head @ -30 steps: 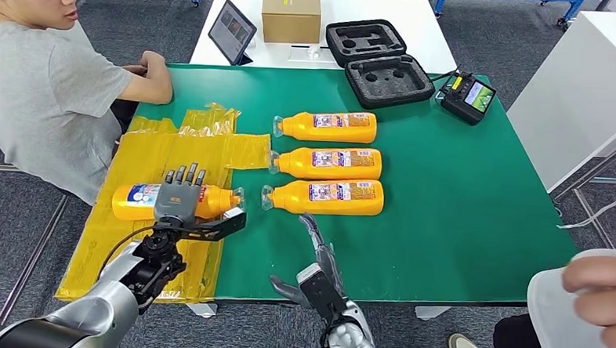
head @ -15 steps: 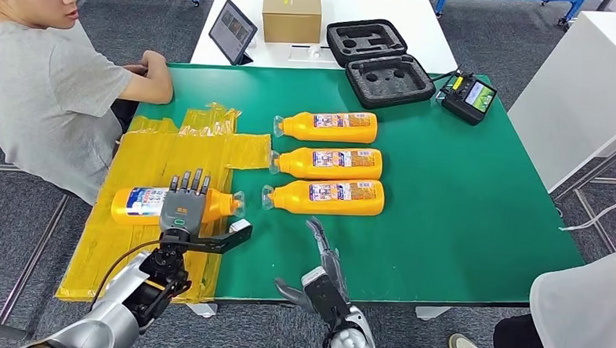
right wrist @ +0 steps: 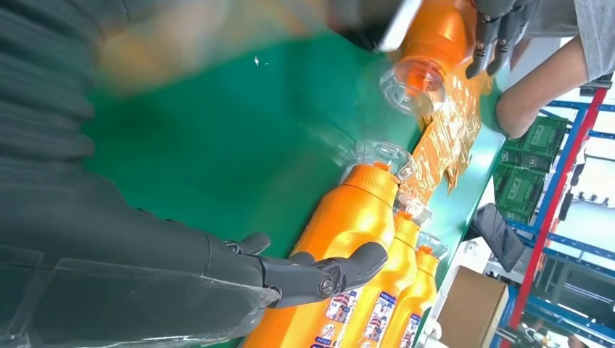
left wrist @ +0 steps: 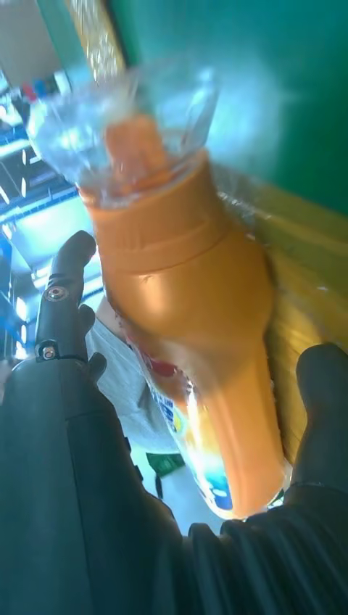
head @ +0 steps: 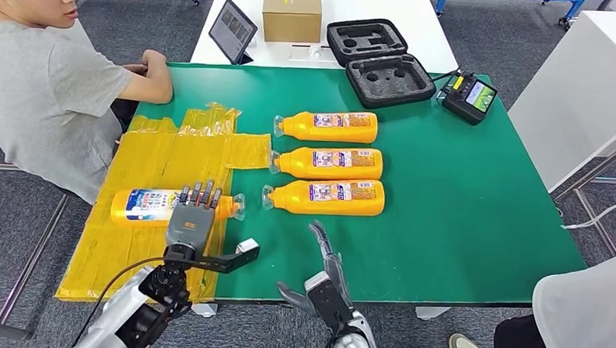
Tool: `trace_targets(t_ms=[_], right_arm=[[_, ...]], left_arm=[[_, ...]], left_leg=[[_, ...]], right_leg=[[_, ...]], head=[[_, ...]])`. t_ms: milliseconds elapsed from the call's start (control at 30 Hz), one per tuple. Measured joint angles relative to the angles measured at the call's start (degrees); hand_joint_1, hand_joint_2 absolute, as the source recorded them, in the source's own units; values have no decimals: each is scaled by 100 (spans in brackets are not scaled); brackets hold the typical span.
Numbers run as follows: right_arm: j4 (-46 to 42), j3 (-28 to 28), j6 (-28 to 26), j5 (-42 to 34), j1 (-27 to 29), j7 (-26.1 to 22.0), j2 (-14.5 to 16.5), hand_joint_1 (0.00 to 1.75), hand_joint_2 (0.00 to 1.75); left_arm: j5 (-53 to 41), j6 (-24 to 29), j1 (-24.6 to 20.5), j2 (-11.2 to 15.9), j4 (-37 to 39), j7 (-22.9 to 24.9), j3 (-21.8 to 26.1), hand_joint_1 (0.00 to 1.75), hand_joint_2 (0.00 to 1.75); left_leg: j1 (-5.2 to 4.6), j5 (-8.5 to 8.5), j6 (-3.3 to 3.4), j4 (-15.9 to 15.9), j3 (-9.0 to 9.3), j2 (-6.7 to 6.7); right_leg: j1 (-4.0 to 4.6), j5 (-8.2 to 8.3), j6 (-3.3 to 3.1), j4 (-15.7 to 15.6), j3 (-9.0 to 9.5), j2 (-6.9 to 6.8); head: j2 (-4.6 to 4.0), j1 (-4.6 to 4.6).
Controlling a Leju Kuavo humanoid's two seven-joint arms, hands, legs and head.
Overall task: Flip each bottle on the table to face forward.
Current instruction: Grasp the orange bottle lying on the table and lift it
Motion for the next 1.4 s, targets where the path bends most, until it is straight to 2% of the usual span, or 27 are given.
trace_targets(t_ms=[233,333,367,467,567,633,733,867,967,1033,1100,1167,1233,1300,1400], right_arm=[[-59,-24,-4,8,6,0,-22,0,175],[-78,-20,-139,94,7,0,-25,0,175],[-101,-9,-223,143,10,0,-28,0,175],[-194,75,-487,287,19,-1,-49,0,175],[-267,193,-718,474,34,0,-64,0,175],[-314,209,-931,955,49,0,-79,0,175],[-379,74,-1084,1702,71,0,-87,0,175],[-433,-89,-1112,1816,80,0,-102,0,175],[-468,-232,-1115,2005,71,0,-135,0,175],[-472,-456,-1115,2806,65,13,-134,0,175],[-485,-988,-1115,4549,56,79,-70,0,175],[-494,-1747,-1115,6573,-11,204,-1,0,175],[-459,-2407,-1115,7757,-157,392,-4,0,175],[-395,-2836,-1116,7936,-318,590,-39,0,175],[-315,-3194,-1117,7743,-474,702,-67,0,175]], left_arm=[[2,-291,331,145,-740,-35,-222,0,175],[4,-184,482,208,-1071,-100,-315,0,44],[17,-63,554,223,-1221,-195,-330,0,44],[276,731,783,243,-1713,-751,-297,0,175],[1237,1716,961,212,-2075,-1490,-174,0,175],[2172,2100,1058,150,-2216,-2124,-74,0,175],[2999,2315,1188,42,-2321,-2744,32,0,175],[3220,2450,1322,-76,-2393,-3109,144,0,175],[3361,2521,1423,-264,-2479,-3773,369,0,175],[3643,2526,1462,-414,-2495,-4239,513,0,175],[4200,2456,1471,-501,-2478,-4510,548,0,175],[4823,2287,1468,-532,-2439,-4623,485,0,175],[5218,2124,1467,-541,-2389,-4704,369,0,175],[5413,2035,1467,-552,-2348,-4769,253,0,175],[5522,1987,1460,-567,-2305,-4799,140,0,175]], left_leg=[[0,1,0,0,-9,0],[1,1,0,1,-15,0],[1,1,0,1,-18,1],[1,1,0,1,-32,1],[0,1,0,1,-39,2],[0,0,0,1,-40,1],[0,0,0,1,-42,1],[0,1,0,1,-42,1],[-1,1,0,2,-42,0],[-2,1,1,3,-43,-1],[-4,1,1,3,-43,-1],[-4,3,4,3,-45,-4],[-4,9,10,3,-51,-9],[-5,13,15,3,-55,-11],[-8,13,16,4,-55,-8]], right_leg=[[1,0,0,0,-10,1],[1,0,0,0,-16,1],[1,0,0,0,-20,1],[1,0,0,1,-34,1],[1,0,0,0,-42,1],[1,0,0,0,-44,1],[1,0,0,0,-45,1],[1,1,0,0,-45,1],[0,2,1,0,-44,-1],[-1,2,2,0,-44,-3],[-1,3,3,-1,-45,-4],[-2,3,3,-1,-45,-11],[-2,3,4,-2,-46,-22],[-3,7,8,-1,-48,-25],[-6,12,14,-1,-50,-23]], head=[[0,-1],[0,-2],[0,-2],[0,-1],[0,-2],[0,-2],[0,-2],[0,-2],[0,-1],[0,0],[0,-2],[0,-4],[0,-2],[0,0],[0,-1]])
